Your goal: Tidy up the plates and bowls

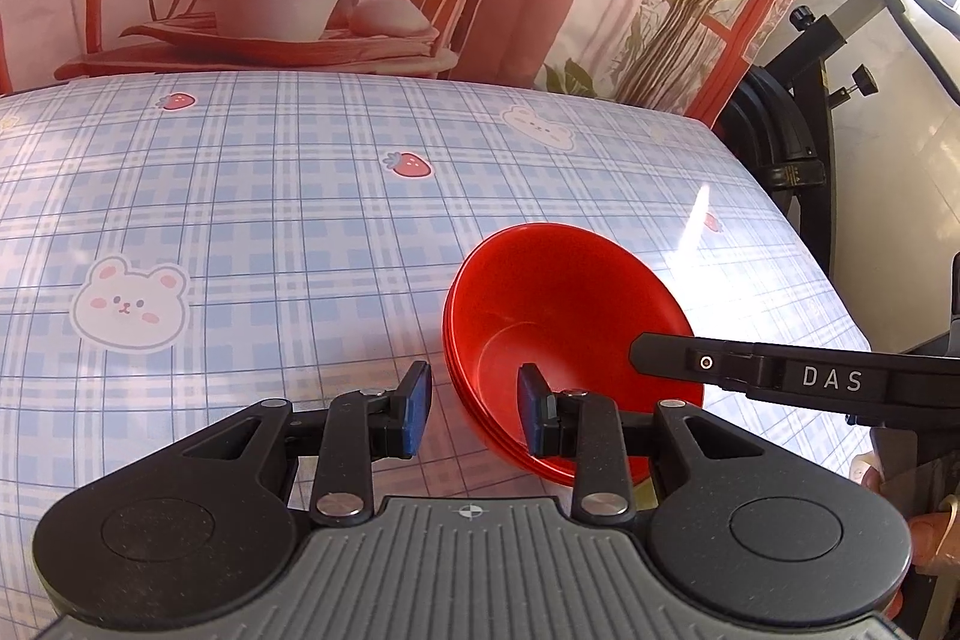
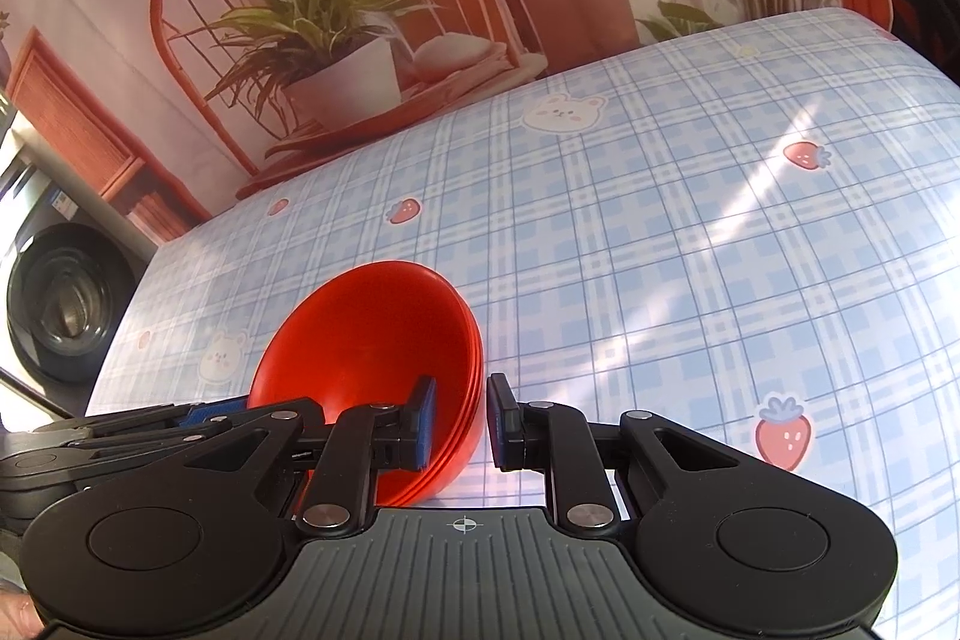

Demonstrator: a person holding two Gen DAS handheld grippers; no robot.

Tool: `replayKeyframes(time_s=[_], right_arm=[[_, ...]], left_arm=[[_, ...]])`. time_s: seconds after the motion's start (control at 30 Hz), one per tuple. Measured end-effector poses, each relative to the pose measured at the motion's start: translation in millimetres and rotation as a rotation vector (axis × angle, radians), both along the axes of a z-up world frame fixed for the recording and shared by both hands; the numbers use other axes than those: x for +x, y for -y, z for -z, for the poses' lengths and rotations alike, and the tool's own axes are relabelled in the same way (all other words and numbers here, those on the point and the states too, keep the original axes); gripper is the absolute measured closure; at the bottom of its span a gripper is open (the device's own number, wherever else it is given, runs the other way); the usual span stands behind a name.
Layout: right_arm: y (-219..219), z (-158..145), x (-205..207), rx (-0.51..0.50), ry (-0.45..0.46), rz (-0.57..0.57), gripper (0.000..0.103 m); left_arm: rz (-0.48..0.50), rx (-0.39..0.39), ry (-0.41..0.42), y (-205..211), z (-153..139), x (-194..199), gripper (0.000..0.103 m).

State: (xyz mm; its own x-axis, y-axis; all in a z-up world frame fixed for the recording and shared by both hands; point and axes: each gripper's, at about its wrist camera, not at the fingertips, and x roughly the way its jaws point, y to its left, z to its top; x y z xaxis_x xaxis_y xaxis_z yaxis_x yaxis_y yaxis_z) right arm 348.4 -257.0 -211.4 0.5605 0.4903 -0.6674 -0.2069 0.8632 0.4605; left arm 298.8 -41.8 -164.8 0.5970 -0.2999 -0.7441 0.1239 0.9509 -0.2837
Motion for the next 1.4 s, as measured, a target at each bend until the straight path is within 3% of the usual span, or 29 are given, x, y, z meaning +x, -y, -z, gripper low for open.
replayKeyframes(time_s=[0.87, 1.4], right_arm=[[-1, 1, -3, 0.006, -0.007, 0.003, 0.088], [-5, -19, -9, 0.034, 0.033, 0.025, 0.088]], left_arm=[[0.012, -0.022, 0.000, 2, 2, -1, 0.074], [-0.002, -0.026, 0.074, -7, -25, -10, 0.074]])
